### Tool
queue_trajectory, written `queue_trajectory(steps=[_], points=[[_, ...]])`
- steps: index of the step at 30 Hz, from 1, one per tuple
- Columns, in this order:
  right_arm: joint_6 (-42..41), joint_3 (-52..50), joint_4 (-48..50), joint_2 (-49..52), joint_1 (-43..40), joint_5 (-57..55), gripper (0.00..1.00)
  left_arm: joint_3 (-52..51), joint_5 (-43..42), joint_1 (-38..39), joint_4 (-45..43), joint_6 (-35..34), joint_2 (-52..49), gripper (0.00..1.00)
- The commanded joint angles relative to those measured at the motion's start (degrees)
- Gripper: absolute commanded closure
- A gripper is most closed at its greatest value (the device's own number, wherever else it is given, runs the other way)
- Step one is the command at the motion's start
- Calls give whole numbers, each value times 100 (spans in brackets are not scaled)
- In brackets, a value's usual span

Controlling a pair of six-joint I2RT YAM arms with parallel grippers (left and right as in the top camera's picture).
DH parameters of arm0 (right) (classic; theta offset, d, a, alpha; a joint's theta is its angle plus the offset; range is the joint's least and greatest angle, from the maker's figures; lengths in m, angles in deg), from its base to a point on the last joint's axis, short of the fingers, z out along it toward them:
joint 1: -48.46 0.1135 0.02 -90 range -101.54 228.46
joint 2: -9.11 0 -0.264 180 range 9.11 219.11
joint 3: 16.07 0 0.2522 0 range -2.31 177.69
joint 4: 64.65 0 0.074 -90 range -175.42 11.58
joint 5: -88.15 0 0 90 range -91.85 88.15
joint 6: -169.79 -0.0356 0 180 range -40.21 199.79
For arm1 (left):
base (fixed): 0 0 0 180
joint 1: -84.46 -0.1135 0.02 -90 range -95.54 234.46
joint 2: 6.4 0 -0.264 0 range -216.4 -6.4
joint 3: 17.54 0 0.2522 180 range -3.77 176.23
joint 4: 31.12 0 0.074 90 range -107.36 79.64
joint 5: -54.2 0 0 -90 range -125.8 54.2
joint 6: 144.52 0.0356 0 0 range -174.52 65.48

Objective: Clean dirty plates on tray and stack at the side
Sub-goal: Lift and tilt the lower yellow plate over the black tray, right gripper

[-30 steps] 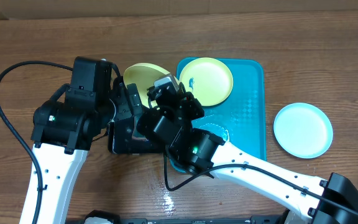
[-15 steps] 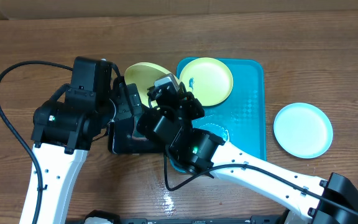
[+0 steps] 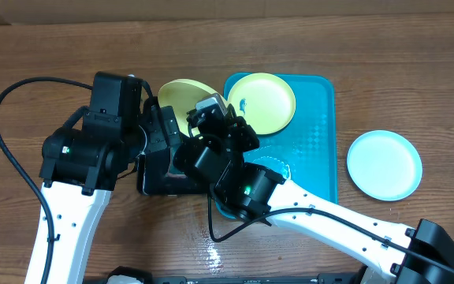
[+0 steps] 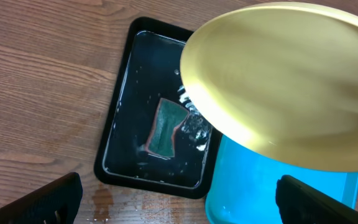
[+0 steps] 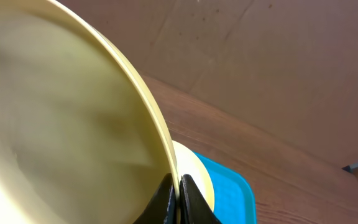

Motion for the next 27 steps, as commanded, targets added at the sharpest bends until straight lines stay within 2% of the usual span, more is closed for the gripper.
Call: queue_trajectory(steps=[1,27], points=[[0,197,37,-177,31,-127,96,127,-52,-28,11,70,48,0],[-4,197,-87,-177,24,-184,96,129,-52,-28,11,70,48,0]])
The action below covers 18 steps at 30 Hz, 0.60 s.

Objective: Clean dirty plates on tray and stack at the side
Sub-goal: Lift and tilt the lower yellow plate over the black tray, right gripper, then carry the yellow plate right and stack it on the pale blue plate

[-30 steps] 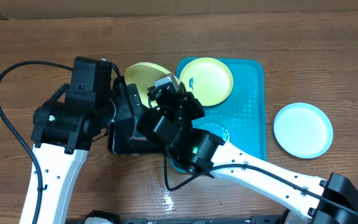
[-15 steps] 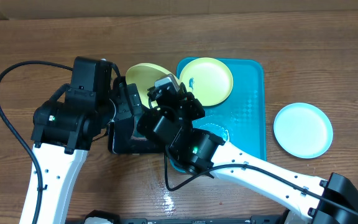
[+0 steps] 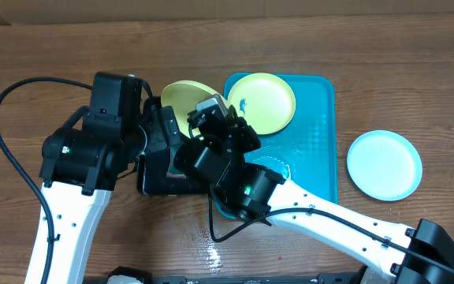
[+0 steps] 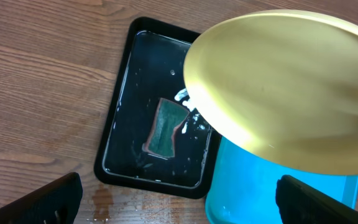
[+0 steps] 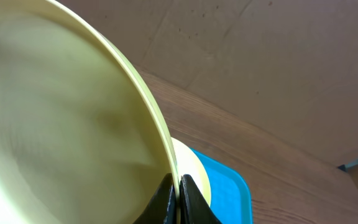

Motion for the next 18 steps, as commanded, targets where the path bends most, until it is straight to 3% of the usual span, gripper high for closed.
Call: queue_trajectory(steps=[1,5,9,13,18], points=[[-2,197,46,-177,26,-175,96,129,-52,-28,11,70,48,0],[-289,197,26,-177,11,-170,96,129,-52,-28,11,70,48,0],[-2004,197,-562,-177,-254,516,96,129,-52,-28,11,70,48,0],[-3869,197,-1255,-177,-1099,2924,96,127,-52,-28,11,70,48,0],[-3899,197,-1362,-317,-2673,6127,96,127,-52,-28,11,70,48,0]])
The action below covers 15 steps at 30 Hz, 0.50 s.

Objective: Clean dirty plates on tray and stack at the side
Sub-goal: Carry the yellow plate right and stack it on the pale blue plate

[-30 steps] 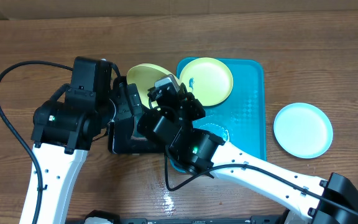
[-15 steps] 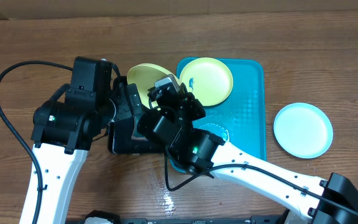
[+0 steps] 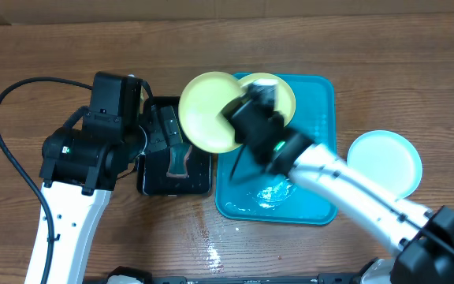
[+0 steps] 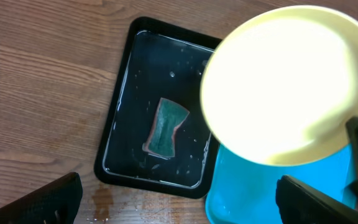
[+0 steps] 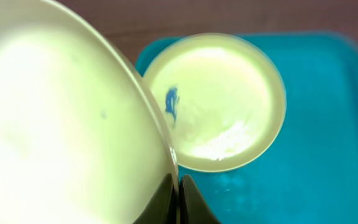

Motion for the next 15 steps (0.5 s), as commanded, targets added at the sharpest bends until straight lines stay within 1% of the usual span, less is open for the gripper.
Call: queue_trajectory(steps=[1,2,4,8,11,13,15], points=[[-542,153,-55,-365,-1034,2916,96,127,-50,-28,9,70,48,0],[-463,153,-114,-459,-1377,3331,96,127,-50,-28,9,70,48,0],[-452,153,-306,-658,-2013,3777,96,129,-48,-28,9,70,48,0],[-452,153,-975,-1054,-3447,4076,96,127,-50,-28,9,70,48,0],[-286,151,-1790,-1119,-4618,4054,96,127,-50,-28,9,70,48,0],[-22,125,-2363,-1027,-5396,3757,96,129,-50,-28,9,70,48,0],[144,52,-2730,-903,-5998,3425,96,127,-50,-28,9,70,48,0]])
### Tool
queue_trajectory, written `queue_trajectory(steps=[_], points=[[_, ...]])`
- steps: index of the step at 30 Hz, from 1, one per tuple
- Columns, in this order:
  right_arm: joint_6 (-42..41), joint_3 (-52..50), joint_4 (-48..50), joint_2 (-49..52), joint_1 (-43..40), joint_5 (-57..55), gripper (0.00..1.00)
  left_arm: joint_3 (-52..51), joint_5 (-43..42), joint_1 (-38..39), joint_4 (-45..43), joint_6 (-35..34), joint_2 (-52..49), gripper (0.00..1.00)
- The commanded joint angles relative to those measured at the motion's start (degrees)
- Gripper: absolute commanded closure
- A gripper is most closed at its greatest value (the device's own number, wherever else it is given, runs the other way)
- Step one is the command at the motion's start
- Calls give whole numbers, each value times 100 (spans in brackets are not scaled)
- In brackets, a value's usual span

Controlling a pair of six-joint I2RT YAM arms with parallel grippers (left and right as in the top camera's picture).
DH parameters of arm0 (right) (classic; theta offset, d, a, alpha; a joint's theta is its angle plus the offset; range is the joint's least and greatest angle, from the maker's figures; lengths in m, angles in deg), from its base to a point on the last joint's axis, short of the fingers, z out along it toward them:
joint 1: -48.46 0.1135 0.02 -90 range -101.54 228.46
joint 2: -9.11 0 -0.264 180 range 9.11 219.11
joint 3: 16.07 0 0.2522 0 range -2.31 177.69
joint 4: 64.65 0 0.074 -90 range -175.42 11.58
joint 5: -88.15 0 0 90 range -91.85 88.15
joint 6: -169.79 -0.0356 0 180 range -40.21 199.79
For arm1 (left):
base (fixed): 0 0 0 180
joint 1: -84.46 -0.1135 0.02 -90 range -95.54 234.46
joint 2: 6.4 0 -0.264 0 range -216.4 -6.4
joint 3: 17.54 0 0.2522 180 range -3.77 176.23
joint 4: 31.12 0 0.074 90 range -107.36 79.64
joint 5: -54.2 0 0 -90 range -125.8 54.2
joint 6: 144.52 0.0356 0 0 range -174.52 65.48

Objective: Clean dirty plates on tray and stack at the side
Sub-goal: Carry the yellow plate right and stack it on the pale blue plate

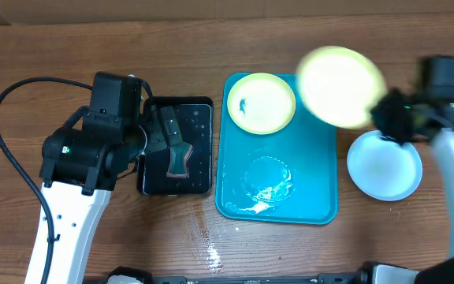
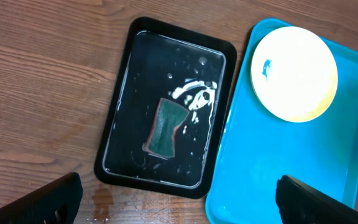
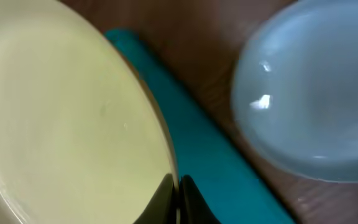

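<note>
My right gripper (image 3: 178, 199) is shut on the rim of a clean-looking yellow plate (image 1: 341, 75). It holds the plate in the air over the far right corner of the teal tray (image 1: 306, 189). A light blue plate (image 1: 383, 166) lies on the table just right of the tray and shows beyond the yellow plate (image 3: 67, 112) in the right wrist view. A second yellow plate (image 2: 294, 73) with a blue smear sits at the tray's far left. My left gripper (image 2: 179, 208) hangs open high above the black basin (image 2: 120, 124), with nothing in it.
The black basin (image 1: 203, 106) holds water and a green sponge (image 2: 165, 127), left of the tray. A puddle of water (image 1: 266, 185) lies on the tray's middle. Wet spots mark the wood in front of the basin. Bare wood surrounds the blue plate.
My right gripper has carried the yellow plate from over the tray's far left corner to over its far right corner, close to the light blue plate. The left arm has not moved.
My right gripper first held the yellow plate tilted over the black basin, with water splashing beneath it, and it was still there a second later. Then the plate was over the tray's far left. Now it is beside the blue plate.
</note>
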Motion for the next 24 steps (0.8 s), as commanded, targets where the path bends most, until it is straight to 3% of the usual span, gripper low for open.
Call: queue_trajectory(steps=[1,9,16,20,24], points=[[452,-87,-328,173,-890,-262,96,129,-50,-28,11,70,48,0],[664,-1270,-293,356,-2347,-317,96,127,-50,-28,11,70,48,0],[933,-1628,-107,356,-2448,-516,96,127,-50,-28,11,70,48,0],[1049,-1593,-116,343,-2441,-258,59,127,-50,-28,11,70,48,0],[1683,-1438,-260,319,-2273,673,46,127,-50,-28,11,70,48,0]])
